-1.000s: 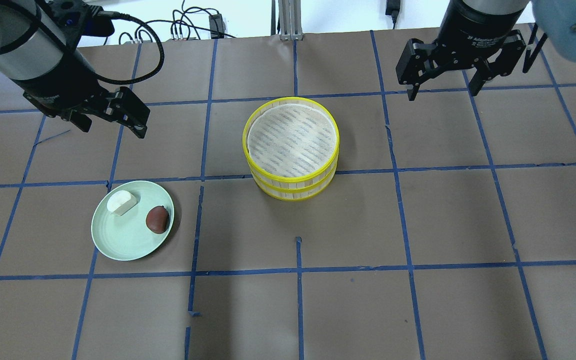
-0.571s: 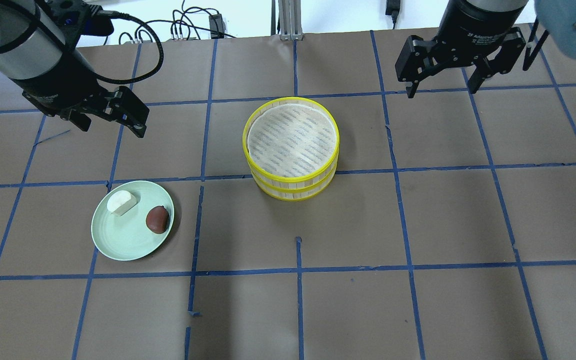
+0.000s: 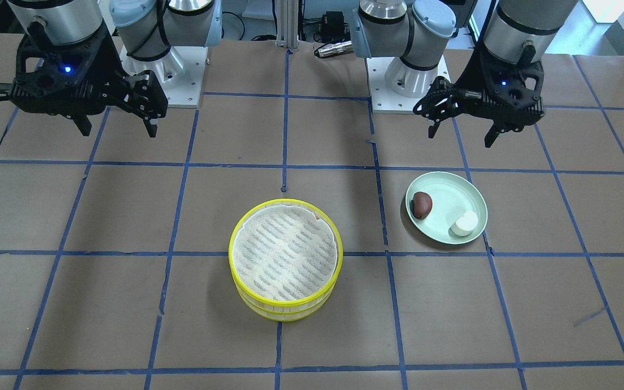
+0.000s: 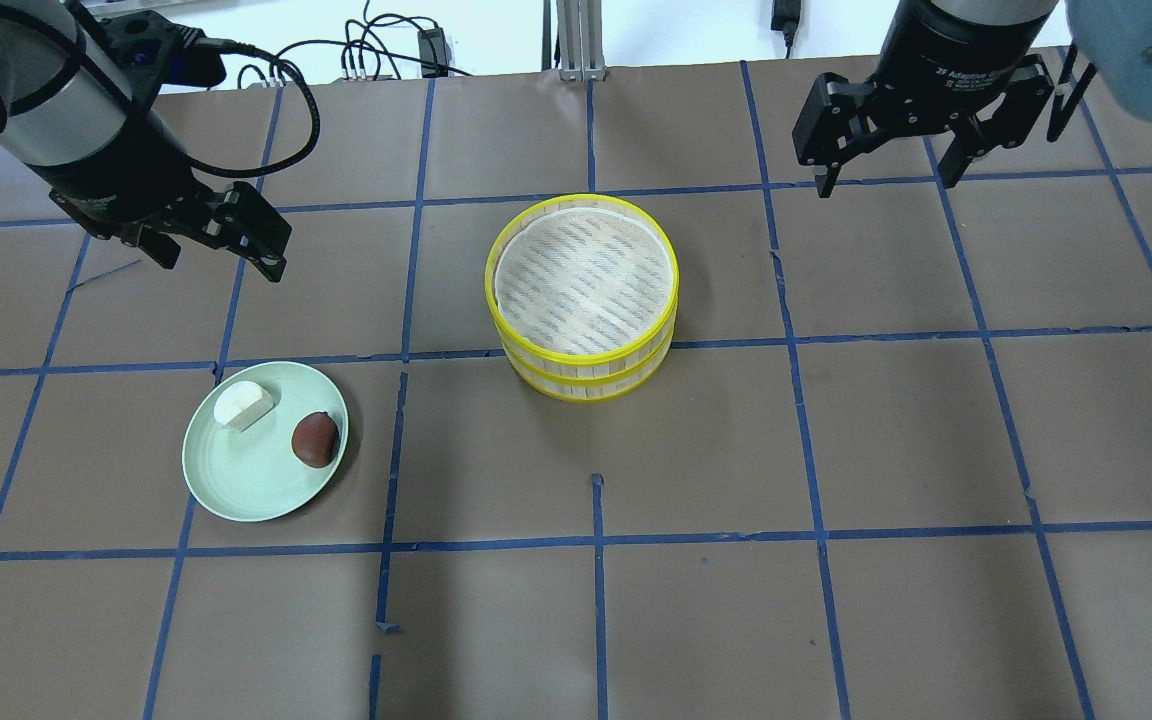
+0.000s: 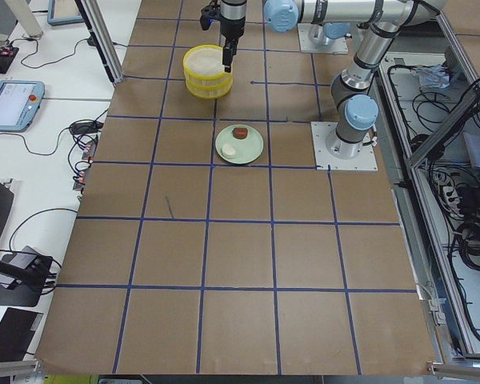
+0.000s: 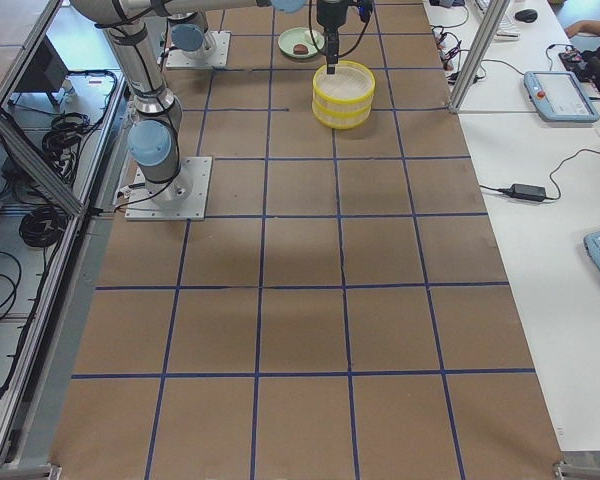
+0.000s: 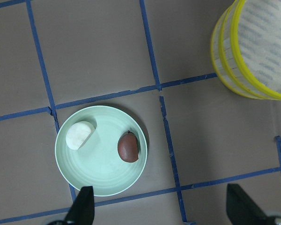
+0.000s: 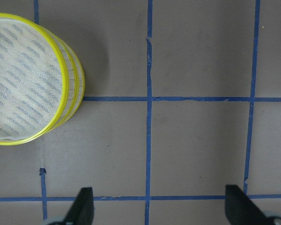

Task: Place buns in different layers of steamer
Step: 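Reach left gripper to the white bun while right arm approaches steamer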

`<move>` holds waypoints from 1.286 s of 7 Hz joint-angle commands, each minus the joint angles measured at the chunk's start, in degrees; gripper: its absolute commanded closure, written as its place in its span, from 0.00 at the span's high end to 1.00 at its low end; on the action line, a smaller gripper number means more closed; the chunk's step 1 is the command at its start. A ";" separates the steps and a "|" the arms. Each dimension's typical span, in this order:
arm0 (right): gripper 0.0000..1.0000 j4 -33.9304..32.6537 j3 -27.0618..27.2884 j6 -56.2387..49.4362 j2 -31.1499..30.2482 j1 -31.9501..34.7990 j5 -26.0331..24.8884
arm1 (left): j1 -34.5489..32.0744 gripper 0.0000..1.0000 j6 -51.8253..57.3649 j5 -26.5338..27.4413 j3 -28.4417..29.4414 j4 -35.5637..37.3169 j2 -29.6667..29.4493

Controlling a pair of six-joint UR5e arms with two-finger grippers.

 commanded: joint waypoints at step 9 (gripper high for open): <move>0.99 -22.25 4.13 10.86 16.04 9.70 0.79 | 10.38 1.00 8.95 7.80 -13.09 17.87 -22.22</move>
